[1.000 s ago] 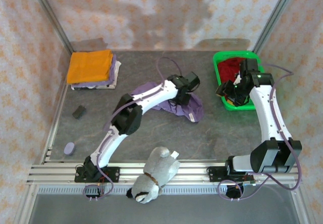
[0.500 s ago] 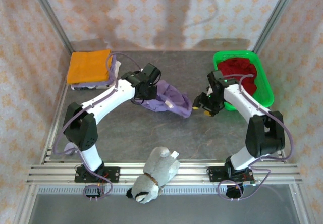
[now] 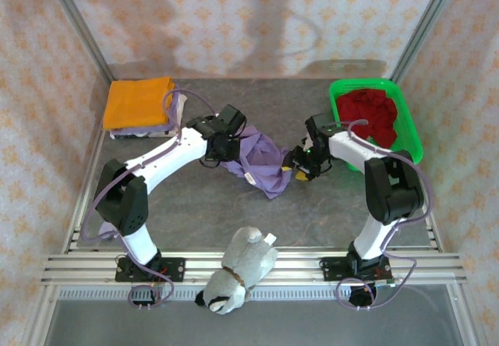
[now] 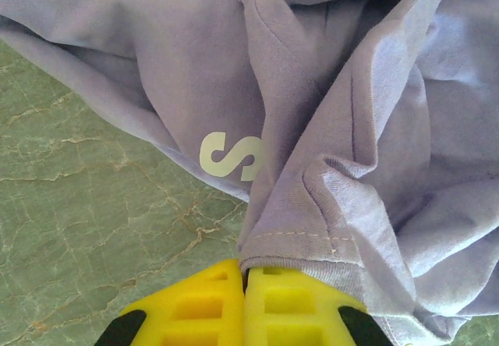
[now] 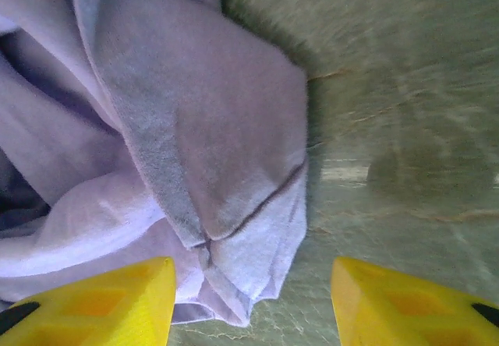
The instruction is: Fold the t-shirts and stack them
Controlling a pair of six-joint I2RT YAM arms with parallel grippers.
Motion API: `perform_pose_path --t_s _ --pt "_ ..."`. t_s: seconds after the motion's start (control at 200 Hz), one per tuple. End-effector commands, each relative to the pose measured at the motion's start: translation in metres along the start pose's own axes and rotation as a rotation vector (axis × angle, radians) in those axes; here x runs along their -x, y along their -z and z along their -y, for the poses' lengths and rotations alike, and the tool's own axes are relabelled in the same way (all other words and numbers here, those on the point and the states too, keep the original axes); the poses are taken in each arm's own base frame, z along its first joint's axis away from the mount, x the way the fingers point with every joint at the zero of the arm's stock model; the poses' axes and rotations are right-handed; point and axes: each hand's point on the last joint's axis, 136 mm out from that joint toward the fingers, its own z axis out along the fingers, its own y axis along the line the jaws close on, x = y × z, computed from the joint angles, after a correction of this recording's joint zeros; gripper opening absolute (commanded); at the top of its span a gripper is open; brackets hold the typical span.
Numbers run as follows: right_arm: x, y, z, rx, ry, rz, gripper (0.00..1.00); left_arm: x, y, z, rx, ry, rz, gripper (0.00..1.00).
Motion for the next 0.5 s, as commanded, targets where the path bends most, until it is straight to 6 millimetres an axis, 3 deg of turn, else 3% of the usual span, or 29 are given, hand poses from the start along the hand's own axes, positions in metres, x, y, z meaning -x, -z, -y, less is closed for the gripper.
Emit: perform_pose_path --t_s 0.0,0.08,0.18,0.26,0.37,0.496 --pt "0.002 -0.012 -0.011 0.020 0.034 -0.024 0.53 0.010 0.015 -0.005 -0.006 0.030 0.047 0.00" --pt "0.006 -0.016 -0.011 0.008 0.024 -0.026 0.46 0.012 0.020 -0.006 -0.004 0.031 0.062 0.00" --pt "0.012 -0.015 -0.007 -0.029 0.018 0.003 0.20 0.018 0.029 -0.007 -0.007 0.032 0.087 0.00" --pt "0.017 0.000 -0.014 -0.037 0.030 0.041 0.02 0.026 0.036 -0.005 -0.018 0.030 0.105 0.00" --pt "0.027 0.053 -0.036 -0.014 0.056 0.161 0.00 0.050 0.052 0.004 -0.056 0.017 0.139 0.00" --pt "0.043 0.144 -0.058 -0.003 0.084 0.354 0.00 0.095 0.072 0.026 -0.128 -0.008 0.188 0.00"
